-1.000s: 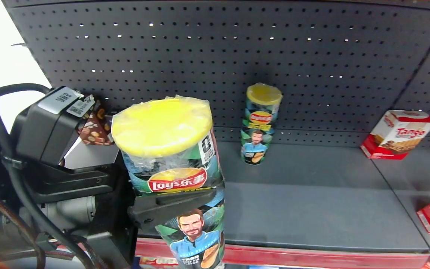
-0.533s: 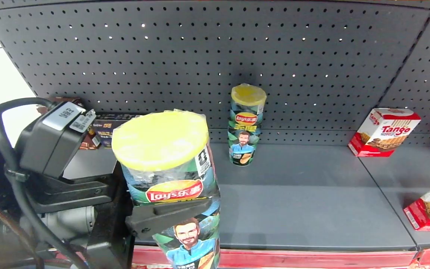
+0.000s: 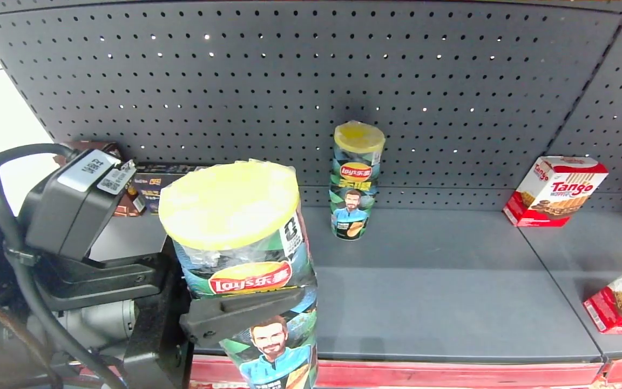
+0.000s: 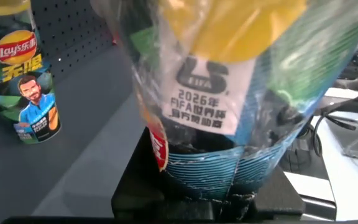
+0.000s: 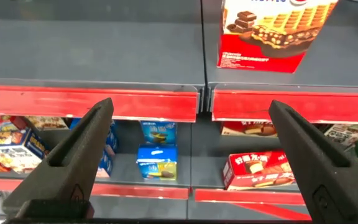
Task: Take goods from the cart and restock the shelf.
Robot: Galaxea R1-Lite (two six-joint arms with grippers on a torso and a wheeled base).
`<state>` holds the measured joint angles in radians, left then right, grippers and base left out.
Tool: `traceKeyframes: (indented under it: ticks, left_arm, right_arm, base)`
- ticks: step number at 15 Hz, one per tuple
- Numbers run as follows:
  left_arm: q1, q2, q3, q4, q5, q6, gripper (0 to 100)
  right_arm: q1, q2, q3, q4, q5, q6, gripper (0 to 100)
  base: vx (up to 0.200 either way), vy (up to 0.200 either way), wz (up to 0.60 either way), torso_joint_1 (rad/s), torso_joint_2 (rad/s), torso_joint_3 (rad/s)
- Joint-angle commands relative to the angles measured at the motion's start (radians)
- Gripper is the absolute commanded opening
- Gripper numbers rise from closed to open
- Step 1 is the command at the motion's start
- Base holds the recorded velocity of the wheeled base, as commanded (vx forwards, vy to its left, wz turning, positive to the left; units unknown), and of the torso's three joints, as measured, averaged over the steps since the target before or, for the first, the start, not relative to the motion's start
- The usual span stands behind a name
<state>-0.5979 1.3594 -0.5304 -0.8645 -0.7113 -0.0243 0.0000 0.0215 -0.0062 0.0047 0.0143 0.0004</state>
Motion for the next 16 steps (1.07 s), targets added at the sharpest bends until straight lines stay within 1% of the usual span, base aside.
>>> traceKeyframes:
  ticks: [1,2,3,4,5,6,7,8,9,11,13,14,15,16]
  left_arm:
    - [0.007,0.0,0.01,-0.011,0.0,-0.002,0]
    - [0.024,0.0,0.023,-0.025,-0.004,-0.002,0]
    - [0.026,0.003,0.024,-0.044,-0.004,-0.003,0]
    - [0.033,0.003,0.026,-0.051,-0.002,-0.003,0]
    - [0.05,0.001,0.029,-0.053,-0.004,-0.011,0]
    - [0.055,0.0,0.033,-0.054,-0.004,-0.02,0]
    - [0.061,-0.005,0.052,-0.082,-0.002,-0.048,0]
    - [0.061,-0.025,0.075,-0.108,0.001,-0.077,0]
    - [0.063,-0.043,0.089,-0.125,0.004,-0.098,0]
    - [0.093,-0.049,0.096,-0.128,0.001,-0.103,0]
    - [0.093,-0.046,0.092,-0.128,-0.002,-0.103,0]
    - [0.093,-0.043,0.087,-0.128,-0.002,-0.103,0]
    - [0.096,-0.042,0.084,-0.128,-0.002,-0.105,0]
    - [0.096,-0.042,0.084,-0.128,0.0,-0.105,0]
  right_arm:
    - [-0.009,0.117,-0.166,-0.005,0.052,-0.003,100]
    - [0.002,0.388,-0.382,-0.006,0.127,-0.003,100]
    - [0.017,0.462,-0.446,-0.002,0.176,-0.01,100]
    - [0.043,0.511,-0.471,-0.003,0.214,-0.027,100]
    - [0.054,0.568,-0.486,-0.008,0.216,-0.062,100]
    - [0.058,0.597,-0.499,-0.009,0.224,-0.071,100]
    - [0.083,0.684,-0.56,-0.006,0.242,-0.073,100]
    - [0.124,0.749,-0.591,-0.012,0.27,-0.074,100]
    - [0.181,0.822,-0.63,-0.037,0.274,-0.074,100]
    - [0.256,0.939,-0.709,-0.052,0.266,-0.074,100]
    - [0.285,1.04,-0.742,-0.065,0.219,-0.077,100]
    - [0.304,1.101,-0.733,-0.117,0.216,-0.082,100]
    - [0.313,1.15,-0.713,-0.203,0.216,-0.085,100]
    - [0.314,1.178,-0.706,-0.246,0.219,-0.085,100]
  base:
    - [0.0,0.0,0.0,0.0,0.0,0.0]
    - [0.0,0.0,0.0,0.0,0.0,0.0]
    - [0.0,0.0,0.0,0.0,0.0,0.0]
    - [0.0,0.0,0.0,0.0,0.0,0.0]
    - [0.0,0.0,0.0,0.0,0.0,0.0]
    - [0.0,0.0,0.0,0.0,0.0,0.0]
    - [0.0,0.0,0.0,0.0,0.0,0.0]
    - [0.0,0.0,0.0,0.0,0.0,0.0]
    - [0.0,0.0,0.0,0.0,0.0,0.0]
    - [0.0,0.0,0.0,0.0,0.0,0.0]
    - [0.0,0.0,0.0,0.0,0.0,0.0]
    - [0.0,0.0,0.0,0.0,0.0,0.0]
    - [0.0,0.0,0.0,0.0,0.0,0.0]
    - [0.0,0.0,0.0,0.0,0.0,0.0]
